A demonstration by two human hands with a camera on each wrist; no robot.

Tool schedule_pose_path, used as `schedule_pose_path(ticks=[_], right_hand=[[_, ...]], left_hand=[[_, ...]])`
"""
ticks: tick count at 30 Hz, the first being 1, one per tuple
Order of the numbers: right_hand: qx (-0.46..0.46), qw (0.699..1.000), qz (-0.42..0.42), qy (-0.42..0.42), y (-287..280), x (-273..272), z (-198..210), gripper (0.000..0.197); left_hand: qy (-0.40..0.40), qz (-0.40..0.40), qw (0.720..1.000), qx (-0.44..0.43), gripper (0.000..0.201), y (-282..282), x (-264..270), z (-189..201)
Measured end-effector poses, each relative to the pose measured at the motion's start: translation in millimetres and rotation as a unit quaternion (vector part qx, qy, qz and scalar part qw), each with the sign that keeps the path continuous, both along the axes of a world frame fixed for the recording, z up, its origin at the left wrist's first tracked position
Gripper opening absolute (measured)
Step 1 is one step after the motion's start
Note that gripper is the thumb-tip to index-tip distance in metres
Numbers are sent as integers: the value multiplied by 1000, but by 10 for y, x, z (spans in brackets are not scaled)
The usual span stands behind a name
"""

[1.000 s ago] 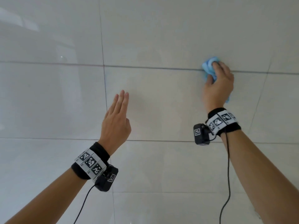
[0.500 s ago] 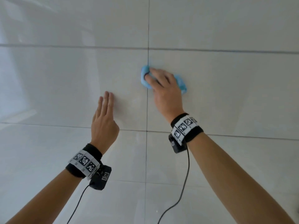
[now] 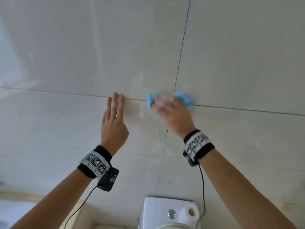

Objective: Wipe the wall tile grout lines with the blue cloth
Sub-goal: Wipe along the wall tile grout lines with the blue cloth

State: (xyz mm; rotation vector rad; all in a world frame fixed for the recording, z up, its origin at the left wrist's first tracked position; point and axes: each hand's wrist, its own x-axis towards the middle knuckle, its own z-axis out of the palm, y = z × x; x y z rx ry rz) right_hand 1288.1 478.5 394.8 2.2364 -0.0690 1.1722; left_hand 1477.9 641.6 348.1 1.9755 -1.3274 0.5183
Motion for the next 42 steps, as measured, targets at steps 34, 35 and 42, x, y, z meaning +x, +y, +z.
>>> schedule_pose_path(ticks=[34, 35, 42], right_hand=[[19, 991, 19, 128, -219, -612, -1318, 37], [34, 998, 11, 56, -205, -570, -1124, 35], [106, 973, -18, -202, -125, -264, -767, 29]], left_hand=[[70, -44, 982, 171, 117, 87, -510, -1069], [71, -46, 981, 173, 117, 80, -526, -1091], [101, -71, 977, 173, 112, 85, -631, -1082]])
